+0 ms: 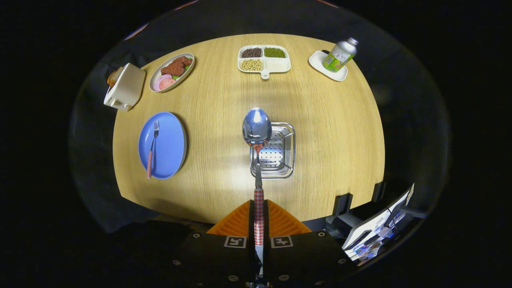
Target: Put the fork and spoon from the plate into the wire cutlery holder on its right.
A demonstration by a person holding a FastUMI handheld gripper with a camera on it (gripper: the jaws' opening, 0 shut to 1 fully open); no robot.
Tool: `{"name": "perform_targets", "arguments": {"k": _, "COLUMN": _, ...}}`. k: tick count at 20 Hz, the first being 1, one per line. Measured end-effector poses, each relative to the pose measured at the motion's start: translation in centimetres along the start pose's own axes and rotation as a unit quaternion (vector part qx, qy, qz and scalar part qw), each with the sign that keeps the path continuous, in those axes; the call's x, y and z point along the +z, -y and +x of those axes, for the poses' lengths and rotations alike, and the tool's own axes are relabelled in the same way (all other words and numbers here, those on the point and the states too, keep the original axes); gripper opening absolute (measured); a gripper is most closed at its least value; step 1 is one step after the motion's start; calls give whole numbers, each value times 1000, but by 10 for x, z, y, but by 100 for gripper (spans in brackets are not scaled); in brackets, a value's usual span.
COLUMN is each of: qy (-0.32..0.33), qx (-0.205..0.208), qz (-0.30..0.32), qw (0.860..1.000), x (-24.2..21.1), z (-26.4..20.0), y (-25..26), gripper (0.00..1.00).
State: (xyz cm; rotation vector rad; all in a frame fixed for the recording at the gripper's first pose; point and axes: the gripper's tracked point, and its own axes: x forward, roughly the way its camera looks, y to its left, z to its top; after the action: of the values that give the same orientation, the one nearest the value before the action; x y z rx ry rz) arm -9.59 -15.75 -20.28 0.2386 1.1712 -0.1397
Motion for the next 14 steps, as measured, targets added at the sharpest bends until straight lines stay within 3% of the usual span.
{"name": "perform_targets", "arguments": {"k": 7, "qy": -115, "qx": -4, "qz": -61, "qw": 991, "x": -2, "z": 9, "y": 23, "gripper": 8}}
{"name": "perform_targets", "arguments": {"k": 14, "qy": -219, "qx": -20, "qz": -117, "qw": 969, "x": 21, "z": 10, "y": 39, "gripper": 8}}
